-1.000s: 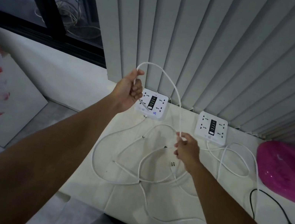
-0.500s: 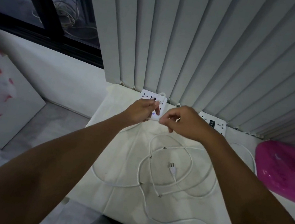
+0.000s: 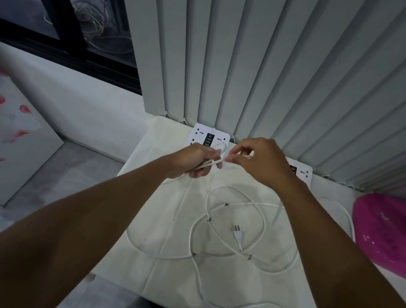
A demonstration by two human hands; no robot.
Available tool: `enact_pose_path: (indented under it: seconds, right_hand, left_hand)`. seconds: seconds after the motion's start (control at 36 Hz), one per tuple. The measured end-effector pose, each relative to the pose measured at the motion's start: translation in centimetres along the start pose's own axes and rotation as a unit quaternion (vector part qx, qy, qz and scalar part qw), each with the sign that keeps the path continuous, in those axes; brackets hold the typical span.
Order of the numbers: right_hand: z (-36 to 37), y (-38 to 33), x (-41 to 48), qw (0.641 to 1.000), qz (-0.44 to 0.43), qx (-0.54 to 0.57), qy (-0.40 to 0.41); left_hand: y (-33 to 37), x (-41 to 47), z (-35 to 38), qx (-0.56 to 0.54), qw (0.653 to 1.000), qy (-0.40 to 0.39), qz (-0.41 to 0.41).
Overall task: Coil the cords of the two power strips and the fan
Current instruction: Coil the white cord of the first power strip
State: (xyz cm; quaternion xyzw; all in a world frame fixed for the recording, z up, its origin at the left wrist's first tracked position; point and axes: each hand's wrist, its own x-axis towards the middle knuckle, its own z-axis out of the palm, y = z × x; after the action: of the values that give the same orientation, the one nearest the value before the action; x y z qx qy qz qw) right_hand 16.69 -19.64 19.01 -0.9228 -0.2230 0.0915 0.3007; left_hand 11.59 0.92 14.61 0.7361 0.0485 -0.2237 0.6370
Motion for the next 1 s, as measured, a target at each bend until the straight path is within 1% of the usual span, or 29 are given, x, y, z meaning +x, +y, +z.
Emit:
enact_pose_path:
  seconds: [0.06,0.08,0.17,0.22,0.31,0.39,0.5,0.58,0.67,0.72,0.78,0.86,0.92,0.97,1.0]
  right_hand:
    - [0.2,0.2,0.2,1.000,0.006,0.017,0.012]
    - [0.2,0.4,0.2,1.000,0.002,0.021,0.004]
    - [0.6,1.0,0.2,0.998,-0.015,0.031,-0.054]
    - [0.9,1.3,0.1,0.996,-0.019,0.043,-0.071]
    - [1.3,1.6,0.2,0.998,-0.009,0.020,-0.056]
    - [1.7,1.8,0.2,0.998,-0.002,0.009,-0.057]
    - [2.1,2.3,0.1,0.998,0.009,0.024,-0.052]
    - [2.4,2.7,0.0,0.998,0.003,0.051,-0.044]
    - [2.6,2.8,0.0,0.997,-0.027,0.072,-0.018]
    - [2.7,3.1,-0.1,0.997,-0.043,0.064,0.003]
    - [2.8,4.0,-0.4,0.999,-0.023,0.031,0.031]
    - [3.0,6.1,-1.3,0.997,0.052,0.015,0.059]
    - [3.6,7.2,-1.9,0.992,0.087,0.065,0.060]
    - [4.2,7.8,-2.5,0.977,0.123,0.165,0.056]
    - [4.4,8.0,-2.9,0.962,0.144,0.226,0.047]
  left_hand:
    - [0.4,0.0,0.2,-0.007,1.000,-0.003,0.004]
    - [0.6,-0.1,0.2,-0.017,1.000,-0.005,0.001]
    - [0.9,0.0,0.0,-0.060,0.998,-0.017,-0.027]
    - [0.9,0.1,-0.1,-0.078,0.996,-0.028,-0.040]
    - [0.5,0.1,-0.1,-0.105,0.993,-0.038,-0.044]
    - [0.1,0.3,-0.2,-0.128,0.989,-0.040,-0.057]
    - [0.3,0.3,-0.4,-0.091,0.992,-0.035,-0.080]
    - [0.6,0.4,-0.3,-0.090,0.989,-0.044,-0.105]
    - [0.6,0.5,-0.2,-0.136,0.982,-0.058,-0.118]
    - [0.5,0.5,-0.4,-0.181,0.975,-0.064,-0.112]
    - [0.4,0.4,-1.0,-0.229,0.966,-0.055,-0.105]
    - [0.3,0.2,-2.4,-0.302,0.948,-0.034,-0.098]
    - [0.3,0.0,-3.3,-0.342,0.935,-0.019,-0.093]
    - [0.4,-0.2,-4.0,-0.382,0.920,0.001,-0.086]
    - [0.5,-0.3,-4.3,-0.404,0.911,0.010,-0.081]
